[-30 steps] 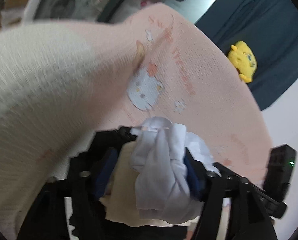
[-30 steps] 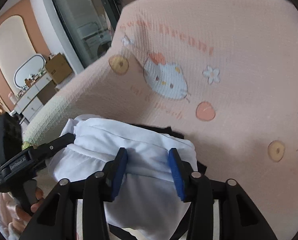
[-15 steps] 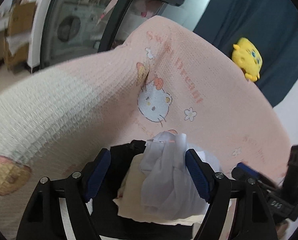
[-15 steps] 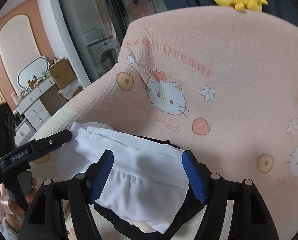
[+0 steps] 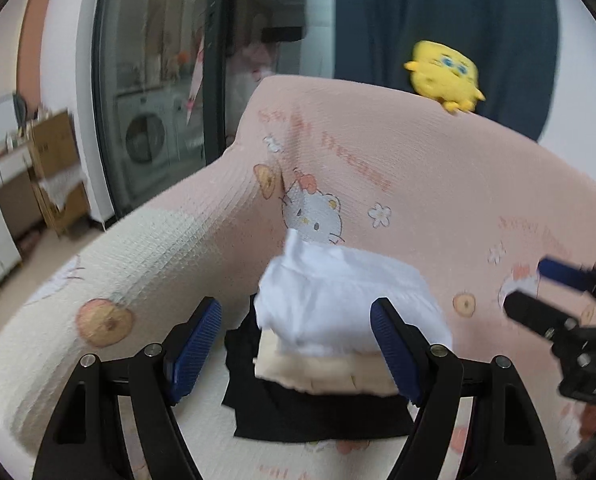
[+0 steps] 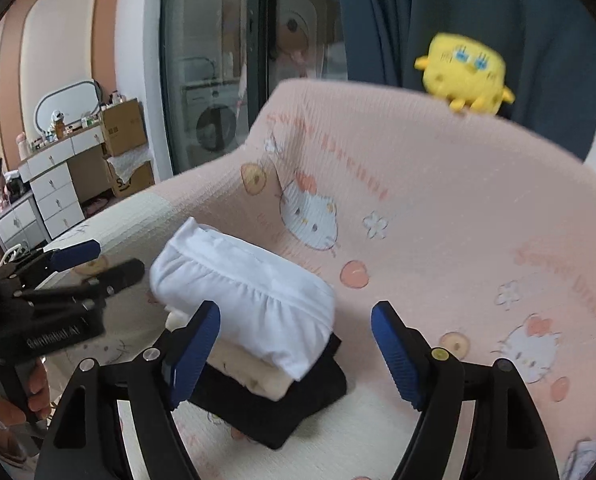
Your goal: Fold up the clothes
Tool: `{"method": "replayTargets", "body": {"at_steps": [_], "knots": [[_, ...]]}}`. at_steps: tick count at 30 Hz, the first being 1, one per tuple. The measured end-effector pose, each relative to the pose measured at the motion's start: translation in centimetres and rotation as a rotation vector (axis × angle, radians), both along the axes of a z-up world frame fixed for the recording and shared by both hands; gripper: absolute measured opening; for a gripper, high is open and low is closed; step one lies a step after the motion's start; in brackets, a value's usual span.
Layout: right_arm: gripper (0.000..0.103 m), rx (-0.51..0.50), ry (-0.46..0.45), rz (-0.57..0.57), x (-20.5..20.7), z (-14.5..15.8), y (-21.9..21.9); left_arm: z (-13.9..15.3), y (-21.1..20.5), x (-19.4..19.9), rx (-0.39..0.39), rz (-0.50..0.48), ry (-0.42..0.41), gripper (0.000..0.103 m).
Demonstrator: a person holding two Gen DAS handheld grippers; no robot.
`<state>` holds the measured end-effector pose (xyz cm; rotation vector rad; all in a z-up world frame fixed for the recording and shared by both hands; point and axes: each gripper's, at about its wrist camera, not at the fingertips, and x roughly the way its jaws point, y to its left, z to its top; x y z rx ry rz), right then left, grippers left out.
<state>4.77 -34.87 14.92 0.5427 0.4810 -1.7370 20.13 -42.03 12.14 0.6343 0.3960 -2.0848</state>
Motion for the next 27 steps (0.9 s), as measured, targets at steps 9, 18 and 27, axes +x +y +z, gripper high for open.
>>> {"method": "replayTargets", "body": {"at_steps": [9, 18, 27], "knots": [[0.079, -0.044, 0.072, -0.014, 1.9, 2.6, 8.1, 2.1, 7.7, 1.2, -0.040, -0.019, 0.034, 0.076], [0.090, -0.122, 0.069, -0.104, 2.6, 4.5, 16.3, 4.8, 13.7, 4.5, -0.130, 0.028, 0.122, 0.078], [0.099, -0.157, 0.043, -0.152, 4.1, 4.8, 20.9, 5.4, 17.3, 6.3, -0.124, 0.007, 0.137, 0.083]]}}
